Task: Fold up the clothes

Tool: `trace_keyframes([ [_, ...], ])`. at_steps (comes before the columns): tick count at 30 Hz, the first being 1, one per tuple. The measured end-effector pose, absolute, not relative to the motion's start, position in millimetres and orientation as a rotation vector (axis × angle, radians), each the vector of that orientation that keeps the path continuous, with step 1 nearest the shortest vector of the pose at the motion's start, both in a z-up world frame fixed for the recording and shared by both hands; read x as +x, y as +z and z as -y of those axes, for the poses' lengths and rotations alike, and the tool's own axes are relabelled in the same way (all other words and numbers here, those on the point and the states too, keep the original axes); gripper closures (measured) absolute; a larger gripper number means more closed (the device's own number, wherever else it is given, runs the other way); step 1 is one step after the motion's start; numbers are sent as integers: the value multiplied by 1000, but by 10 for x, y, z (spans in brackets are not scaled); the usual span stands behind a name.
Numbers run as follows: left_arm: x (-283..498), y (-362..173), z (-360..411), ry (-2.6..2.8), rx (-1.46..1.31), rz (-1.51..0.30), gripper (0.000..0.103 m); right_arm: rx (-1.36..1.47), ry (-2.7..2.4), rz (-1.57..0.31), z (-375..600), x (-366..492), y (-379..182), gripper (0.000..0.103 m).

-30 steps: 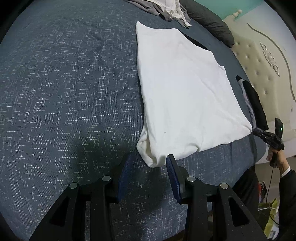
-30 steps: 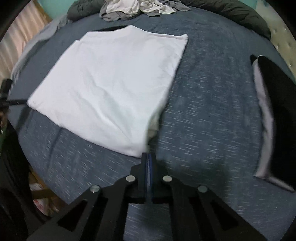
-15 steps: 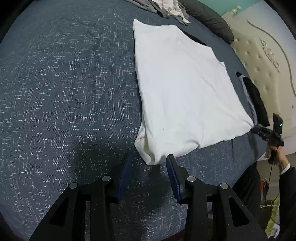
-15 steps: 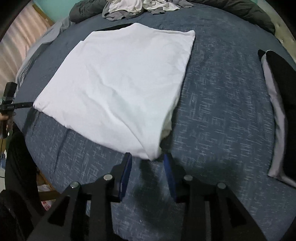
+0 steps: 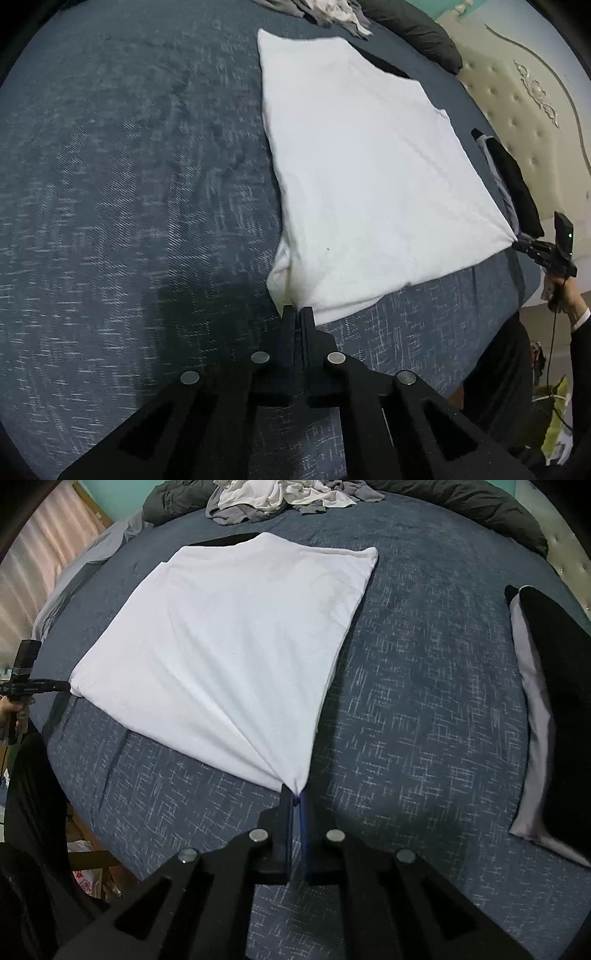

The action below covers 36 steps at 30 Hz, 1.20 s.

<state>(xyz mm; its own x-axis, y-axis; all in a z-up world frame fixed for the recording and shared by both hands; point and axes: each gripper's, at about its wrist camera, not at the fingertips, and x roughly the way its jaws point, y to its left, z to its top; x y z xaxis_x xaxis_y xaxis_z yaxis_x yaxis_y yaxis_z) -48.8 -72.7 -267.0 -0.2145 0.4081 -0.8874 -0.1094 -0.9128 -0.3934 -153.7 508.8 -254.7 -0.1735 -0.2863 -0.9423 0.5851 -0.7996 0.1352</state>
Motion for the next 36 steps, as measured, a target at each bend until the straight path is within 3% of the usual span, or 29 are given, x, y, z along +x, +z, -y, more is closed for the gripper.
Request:
trace_keyframes([
  [9,-420,-2604,759,2187,-1710,348,101,1577,-2040,-377,-5207,-1589,-2658,103],
  [16,-414,-2590,838,2181,-1723,385,101,1507,-2094,-157,-5265,-1614,-2418,102],
  [27,-337,-2438,946,2222,-1696,436,99,1601,-2001,-282,-4678,-1561,-2727,101],
  [31,-422,-2514,909,2212,-1699,453,72,1679,-1992,-256,-4752,-1561,-2883,101],
  [36,-505,-2663,883,2192,-1721,466,72,1633,-2042,-185,-4771,-1531,-2713,101],
])
